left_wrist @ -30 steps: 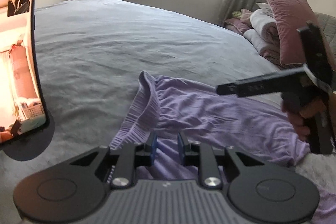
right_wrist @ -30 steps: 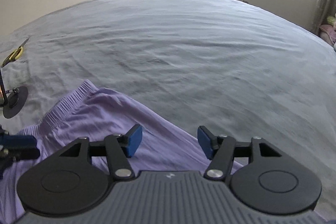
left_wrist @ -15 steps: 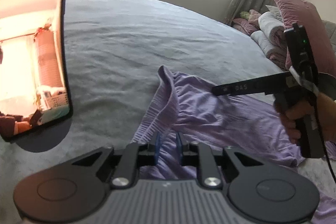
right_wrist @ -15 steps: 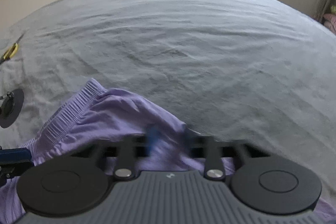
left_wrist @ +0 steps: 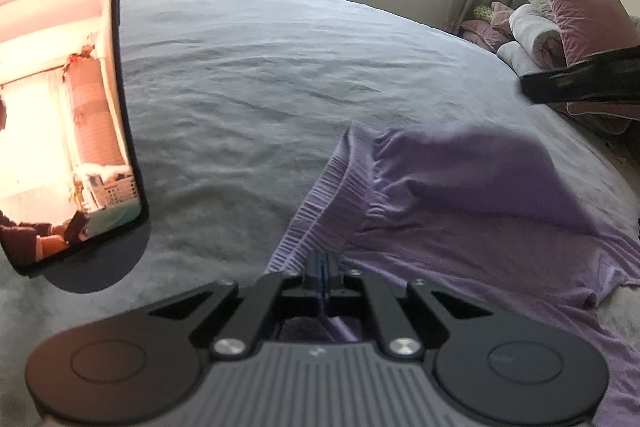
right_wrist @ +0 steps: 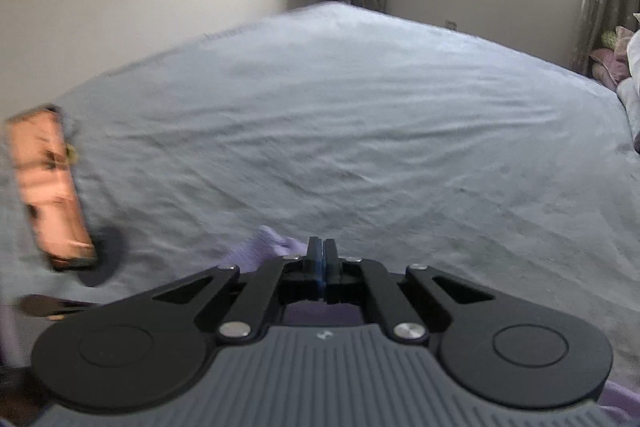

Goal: Fold clothes
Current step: 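Grasp the ribbed waistband with the left gripper while the right gripper pinches fabric beside it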

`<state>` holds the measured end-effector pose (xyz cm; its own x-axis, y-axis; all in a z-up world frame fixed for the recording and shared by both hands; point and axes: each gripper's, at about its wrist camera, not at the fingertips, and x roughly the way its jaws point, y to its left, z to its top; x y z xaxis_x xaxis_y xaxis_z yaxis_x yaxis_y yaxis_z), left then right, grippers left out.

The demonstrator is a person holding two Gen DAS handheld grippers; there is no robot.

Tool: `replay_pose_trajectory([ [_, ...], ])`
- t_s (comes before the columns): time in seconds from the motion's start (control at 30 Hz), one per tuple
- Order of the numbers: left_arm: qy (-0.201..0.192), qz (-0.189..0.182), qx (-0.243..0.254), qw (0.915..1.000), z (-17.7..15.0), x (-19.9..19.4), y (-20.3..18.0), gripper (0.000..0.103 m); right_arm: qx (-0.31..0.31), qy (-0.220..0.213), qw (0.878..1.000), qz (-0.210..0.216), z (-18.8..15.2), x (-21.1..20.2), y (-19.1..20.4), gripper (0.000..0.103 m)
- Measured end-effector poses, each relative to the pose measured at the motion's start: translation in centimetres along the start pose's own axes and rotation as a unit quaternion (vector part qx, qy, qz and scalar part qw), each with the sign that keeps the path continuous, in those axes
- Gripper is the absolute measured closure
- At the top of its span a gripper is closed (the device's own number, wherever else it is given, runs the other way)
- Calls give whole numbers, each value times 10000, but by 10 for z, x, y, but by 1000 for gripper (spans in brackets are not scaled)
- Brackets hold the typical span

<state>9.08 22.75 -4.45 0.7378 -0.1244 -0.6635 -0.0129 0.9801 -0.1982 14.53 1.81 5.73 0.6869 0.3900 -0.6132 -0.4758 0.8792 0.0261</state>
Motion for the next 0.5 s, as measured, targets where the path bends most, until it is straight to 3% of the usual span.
replay_pose_trajectory([
  [0.13, 6, -65, -141, 9999, 0, -1, 4, 100, -159, -132, 9994, 264, -9, -41, 24, 103],
  [0.27, 28, -72, -361, 9993, 0, -5, 6, 100, -451, 29, 9987, 226, -23, -52, 39, 103],
  [0.43, -5, -47, -410, 9991, -3, -13, 4, 100, -618, 289, 9977, -19, -35, -46, 39, 76],
  [0.47, -14, -44, -418, 9991, -3, -15, 3, 99, -582, 291, 9979, -74, -36, -43, 36, 58],
  [0.5, -24, -42, -427, 9991, -3, -16, 3, 99, -545, 281, 9980, -128, -37, -40, 33, 53],
])
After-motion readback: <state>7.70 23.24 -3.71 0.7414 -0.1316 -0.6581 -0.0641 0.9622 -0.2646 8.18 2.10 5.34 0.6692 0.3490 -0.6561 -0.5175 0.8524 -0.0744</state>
